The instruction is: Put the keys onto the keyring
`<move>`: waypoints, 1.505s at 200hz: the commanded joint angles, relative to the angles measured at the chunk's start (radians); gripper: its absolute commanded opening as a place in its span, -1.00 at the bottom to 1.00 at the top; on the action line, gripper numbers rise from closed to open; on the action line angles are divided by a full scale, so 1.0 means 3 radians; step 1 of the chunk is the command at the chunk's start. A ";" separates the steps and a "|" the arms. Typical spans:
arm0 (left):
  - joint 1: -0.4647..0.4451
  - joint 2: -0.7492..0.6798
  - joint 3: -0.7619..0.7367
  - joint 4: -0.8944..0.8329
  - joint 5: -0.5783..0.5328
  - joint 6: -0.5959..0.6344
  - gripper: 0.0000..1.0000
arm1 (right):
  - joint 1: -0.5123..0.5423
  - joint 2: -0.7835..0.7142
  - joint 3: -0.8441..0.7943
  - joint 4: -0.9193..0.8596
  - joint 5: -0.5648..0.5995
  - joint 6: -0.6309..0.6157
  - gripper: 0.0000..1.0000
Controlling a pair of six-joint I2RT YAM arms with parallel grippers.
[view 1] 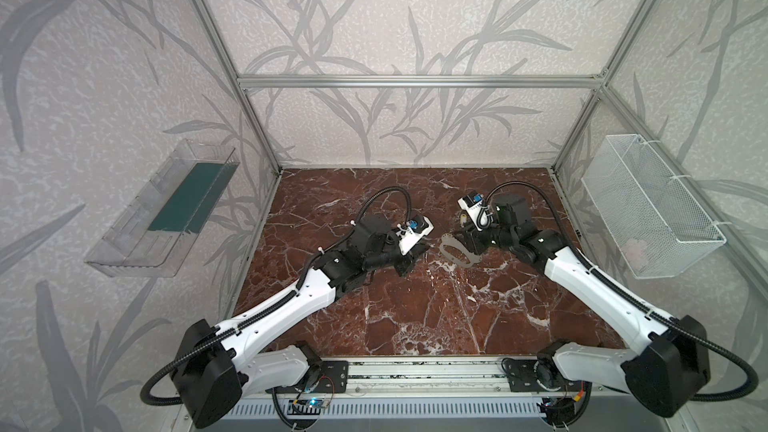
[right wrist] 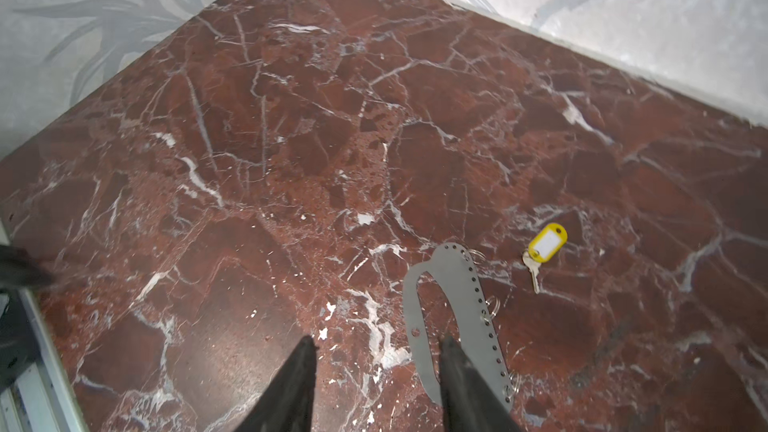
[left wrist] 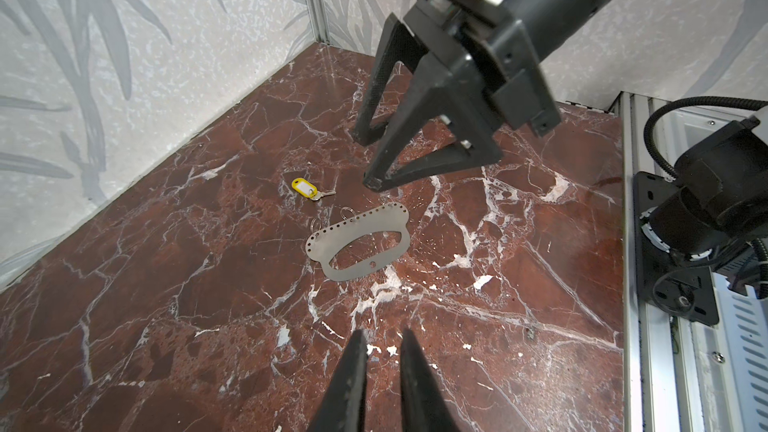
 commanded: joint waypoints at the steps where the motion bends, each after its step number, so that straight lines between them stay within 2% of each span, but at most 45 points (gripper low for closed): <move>1: -0.0001 -0.0047 -0.0081 0.0199 -0.0081 -0.0131 -0.61 | -0.0170 0.0210 -0.0081 0.0062 0.0072 0.0244 0.03; 66: 0.0000 0.0031 -0.0119 0.0353 -0.0065 -0.0279 -0.58 | -0.0297 0.0880 0.0046 -0.0101 0.0758 0.0402 0.04; 110: 0.0000 0.0037 -0.0071 0.0275 -0.0091 -0.0253 -0.58 | -0.0298 0.1268 0.0255 -0.0329 0.0992 0.0432 -0.06; 162: -0.0001 0.0060 -0.0038 0.0234 -0.0077 -0.0244 -0.57 | -0.0306 0.1403 0.0286 -0.0357 0.1120 0.0461 -0.16; 255: -0.0001 0.0097 -0.0001 0.0208 -0.0071 -0.0251 -0.57 | -0.0309 0.1697 0.0540 -0.0146 0.0612 0.0421 -0.21; 301: 0.0000 0.0082 -0.0003 0.0188 -0.0089 -0.0242 -0.57 | -0.0309 0.1937 0.0731 -0.0154 0.0570 0.0431 -0.31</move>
